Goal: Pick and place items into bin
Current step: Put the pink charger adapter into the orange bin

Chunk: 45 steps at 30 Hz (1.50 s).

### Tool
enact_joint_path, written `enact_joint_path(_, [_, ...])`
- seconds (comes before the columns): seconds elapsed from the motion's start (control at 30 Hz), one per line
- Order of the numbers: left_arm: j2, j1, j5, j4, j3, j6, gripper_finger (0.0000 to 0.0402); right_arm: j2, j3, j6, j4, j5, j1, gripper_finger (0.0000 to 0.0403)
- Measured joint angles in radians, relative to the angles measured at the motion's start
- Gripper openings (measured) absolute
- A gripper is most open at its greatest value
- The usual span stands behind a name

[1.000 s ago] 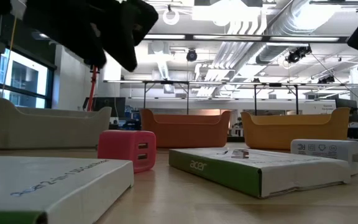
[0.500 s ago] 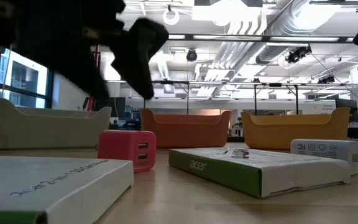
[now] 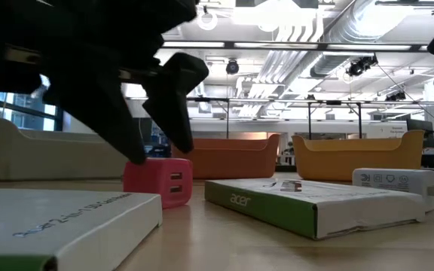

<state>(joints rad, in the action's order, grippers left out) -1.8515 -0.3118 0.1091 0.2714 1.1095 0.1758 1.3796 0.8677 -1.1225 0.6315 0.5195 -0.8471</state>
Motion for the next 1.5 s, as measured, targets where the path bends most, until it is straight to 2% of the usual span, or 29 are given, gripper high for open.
enact_joint_path(0.27, [0.0, 0.038, -0.082, -0.044, 0.0, 0.037, 0.0216, 0.0, 0.0, 0.0, 0.007, 0.004, 0.0, 0.0124])
enact_joint_path(0.47, [0.0, 0.037, -0.122, -0.041, 0.0, 0.036, 0.021, 0.0, 0.0, 0.004, 0.008, 0.004, 0.0, 0.0124])
enact_joint_path(0.83, [-0.059, 0.037, -0.116, -0.073, -0.001, -0.074, 0.0209, -0.001, 0.0, 0.003, 0.017, 0.029, 0.002, 0.0124])
enact_joint_path(1.5, [-0.061, 0.037, -0.064, -0.044, 0.0, -0.102, 0.02, -0.001, 0.0, 0.0, 0.016, 0.029, 0.002, 0.0124])
